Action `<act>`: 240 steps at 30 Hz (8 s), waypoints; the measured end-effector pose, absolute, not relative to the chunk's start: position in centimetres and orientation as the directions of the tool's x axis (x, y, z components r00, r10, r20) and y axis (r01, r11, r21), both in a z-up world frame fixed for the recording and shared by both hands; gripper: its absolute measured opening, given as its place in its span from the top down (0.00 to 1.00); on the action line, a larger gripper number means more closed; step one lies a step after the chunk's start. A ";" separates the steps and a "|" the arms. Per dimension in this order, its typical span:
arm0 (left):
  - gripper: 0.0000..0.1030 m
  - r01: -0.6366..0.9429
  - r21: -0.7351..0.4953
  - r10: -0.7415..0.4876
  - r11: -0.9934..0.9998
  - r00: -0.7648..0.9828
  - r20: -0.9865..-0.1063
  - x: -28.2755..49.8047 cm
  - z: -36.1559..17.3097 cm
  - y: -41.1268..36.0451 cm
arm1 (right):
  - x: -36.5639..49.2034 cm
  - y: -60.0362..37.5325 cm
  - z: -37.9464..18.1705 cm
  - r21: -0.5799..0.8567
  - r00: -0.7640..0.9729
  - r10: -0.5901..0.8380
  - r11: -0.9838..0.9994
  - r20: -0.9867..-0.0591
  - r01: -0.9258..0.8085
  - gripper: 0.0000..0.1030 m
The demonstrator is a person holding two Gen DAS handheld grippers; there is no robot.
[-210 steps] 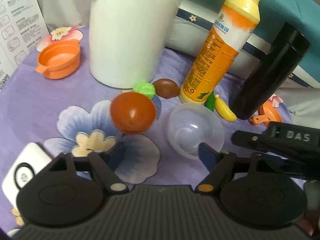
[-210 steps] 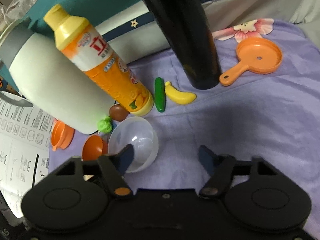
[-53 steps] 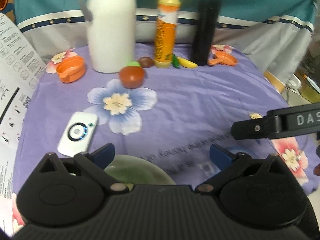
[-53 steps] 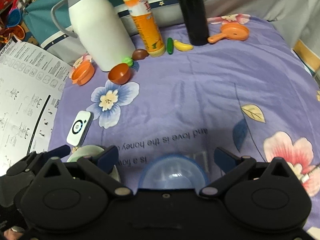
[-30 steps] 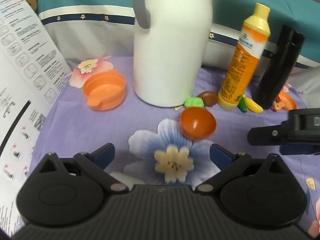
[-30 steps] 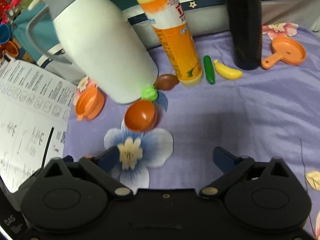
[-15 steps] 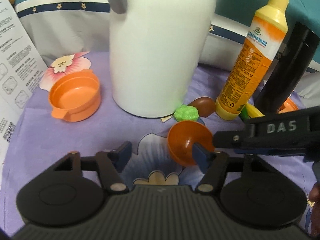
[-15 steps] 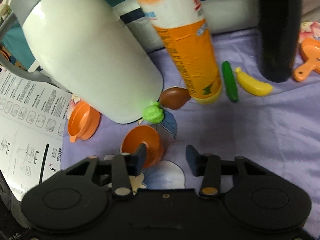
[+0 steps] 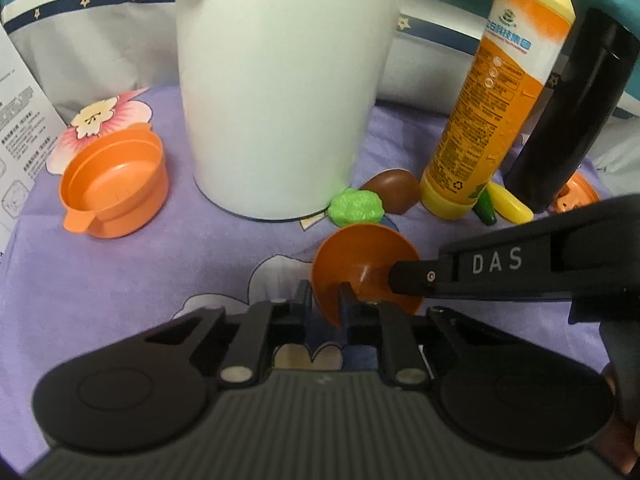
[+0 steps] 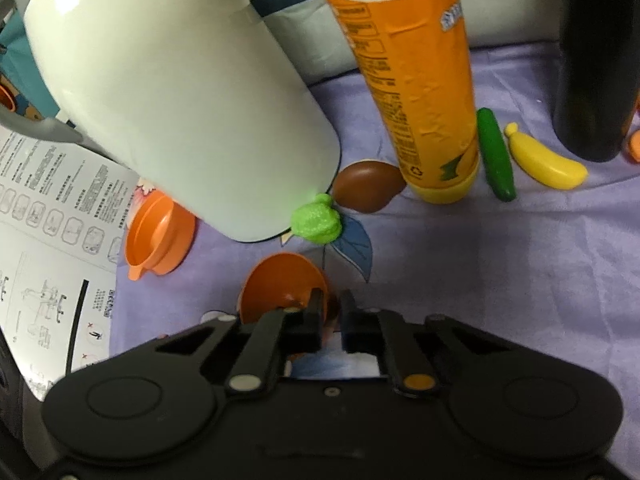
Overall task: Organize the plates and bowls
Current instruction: 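Grasp the orange bowl rim with both tools, then carry the orange bowl with both tools over the blue bowl, then lower the orange bowl into the clear bowl and open both tools, then grasp the blue bowl rim with both tools, then carry the nested bowls with both tools onto the stacked plates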
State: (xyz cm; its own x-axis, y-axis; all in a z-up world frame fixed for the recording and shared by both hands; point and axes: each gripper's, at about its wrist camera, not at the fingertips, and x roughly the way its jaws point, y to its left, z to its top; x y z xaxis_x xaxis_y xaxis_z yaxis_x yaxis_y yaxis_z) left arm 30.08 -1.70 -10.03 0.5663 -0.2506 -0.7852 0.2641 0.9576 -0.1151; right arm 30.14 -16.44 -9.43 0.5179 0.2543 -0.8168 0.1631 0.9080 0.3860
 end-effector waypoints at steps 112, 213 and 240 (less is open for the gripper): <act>0.00 0.430 -0.095 -0.352 0.898 0.570 -0.742 0.5 -1.2 -4.2 | -6.0 -25.0 -0.7 0.383 0.596 0.149 0.878 -0.789 0.288 0.00; 0.57 0.205 -0.141 -0.233 0.969 0.550 -0.802 3.4 -3.3 8.8 | 3.7 -5.3 -1.4 0.319 0.479 0.291 0.947 -0.828 -0.024 0.70; 0.56 0.208 -0.161 -0.244 0.965 0.487 -0.839 5.0 -6.4 8.8 | 5.2 -5.2 -4.6 0.311 0.407 0.281 0.950 -0.869 0.010 0.70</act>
State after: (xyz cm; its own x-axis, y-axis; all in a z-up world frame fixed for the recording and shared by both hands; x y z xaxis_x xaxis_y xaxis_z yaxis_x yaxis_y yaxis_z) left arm 5.03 8.78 -6.43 0.4869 -0.2443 -0.8386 0.2075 0.9649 -0.1607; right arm 5.20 -5.18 -4.62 0.4067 0.2806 -0.8694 0.0095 0.9503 0.3112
